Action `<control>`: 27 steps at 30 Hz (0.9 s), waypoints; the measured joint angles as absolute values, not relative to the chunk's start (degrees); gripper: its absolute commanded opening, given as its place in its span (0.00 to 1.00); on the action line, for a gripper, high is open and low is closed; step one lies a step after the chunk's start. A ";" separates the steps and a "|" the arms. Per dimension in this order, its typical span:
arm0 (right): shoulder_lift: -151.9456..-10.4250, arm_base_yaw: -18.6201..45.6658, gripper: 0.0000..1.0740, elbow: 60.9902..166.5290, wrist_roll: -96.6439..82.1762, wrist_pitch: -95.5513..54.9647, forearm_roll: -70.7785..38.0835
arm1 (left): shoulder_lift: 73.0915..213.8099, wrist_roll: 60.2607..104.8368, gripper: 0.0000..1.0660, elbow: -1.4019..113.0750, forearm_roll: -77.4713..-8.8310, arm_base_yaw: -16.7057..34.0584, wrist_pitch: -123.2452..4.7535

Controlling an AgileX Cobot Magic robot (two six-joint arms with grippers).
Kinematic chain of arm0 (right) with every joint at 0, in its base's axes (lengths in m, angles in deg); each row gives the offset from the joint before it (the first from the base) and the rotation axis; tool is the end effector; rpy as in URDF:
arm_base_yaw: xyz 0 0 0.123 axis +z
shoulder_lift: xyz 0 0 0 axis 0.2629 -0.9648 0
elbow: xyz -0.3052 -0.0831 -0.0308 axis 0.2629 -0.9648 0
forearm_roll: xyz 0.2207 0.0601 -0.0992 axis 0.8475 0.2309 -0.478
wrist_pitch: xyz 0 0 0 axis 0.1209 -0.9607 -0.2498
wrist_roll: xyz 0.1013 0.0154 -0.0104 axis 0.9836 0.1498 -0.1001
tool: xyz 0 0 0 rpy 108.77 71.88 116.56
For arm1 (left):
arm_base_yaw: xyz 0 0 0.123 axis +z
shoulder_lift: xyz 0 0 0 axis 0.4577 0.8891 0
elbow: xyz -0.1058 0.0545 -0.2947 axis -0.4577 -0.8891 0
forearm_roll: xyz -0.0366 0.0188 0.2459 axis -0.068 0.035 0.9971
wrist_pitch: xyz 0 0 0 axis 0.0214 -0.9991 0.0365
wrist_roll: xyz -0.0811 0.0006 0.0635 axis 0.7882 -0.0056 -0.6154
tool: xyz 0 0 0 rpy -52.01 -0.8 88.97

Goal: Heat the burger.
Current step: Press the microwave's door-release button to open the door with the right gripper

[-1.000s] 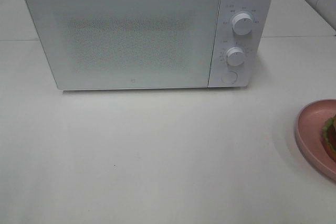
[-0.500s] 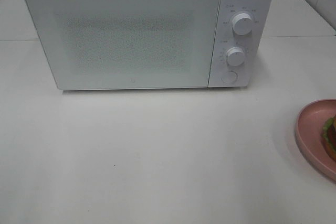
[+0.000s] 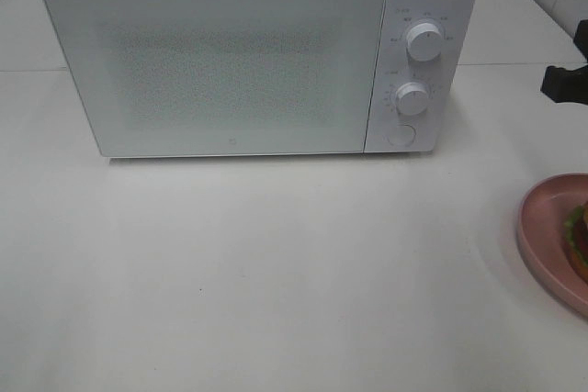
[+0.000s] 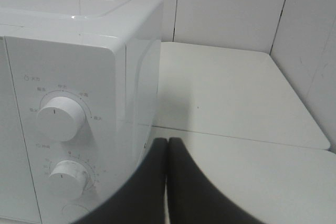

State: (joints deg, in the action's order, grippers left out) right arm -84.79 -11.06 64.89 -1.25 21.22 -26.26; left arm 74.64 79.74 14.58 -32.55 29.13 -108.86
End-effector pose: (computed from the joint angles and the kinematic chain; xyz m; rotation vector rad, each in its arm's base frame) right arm 0.2224 0.0286 0.2569 -0.2295 1.6246 0.0804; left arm -0.0309 -0.0073 0.2723 0.0870 2.0277 0.0096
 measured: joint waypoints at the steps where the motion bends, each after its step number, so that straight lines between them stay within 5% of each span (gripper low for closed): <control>1: -86.57 -11.06 0.00 64.89 -0.73 23.62 -26.26 | 74.64 79.74 0.95 14.58 -32.55 29.13 -108.86; 10: -102.21 -9.22 0.00 63.22 11.47 40.35 -25.86 | 74.64 79.74 0.95 14.58 -32.55 29.13 -108.86; 27: -112.87 16.22 0.05 64.94 51.98 43.91 6.80 | 74.64 79.74 0.95 14.58 -32.55 29.13 -108.86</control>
State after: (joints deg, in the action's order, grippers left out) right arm -112.87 16.22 64.94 51.98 43.91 6.80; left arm 74.64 79.74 14.58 -32.55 29.13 -108.86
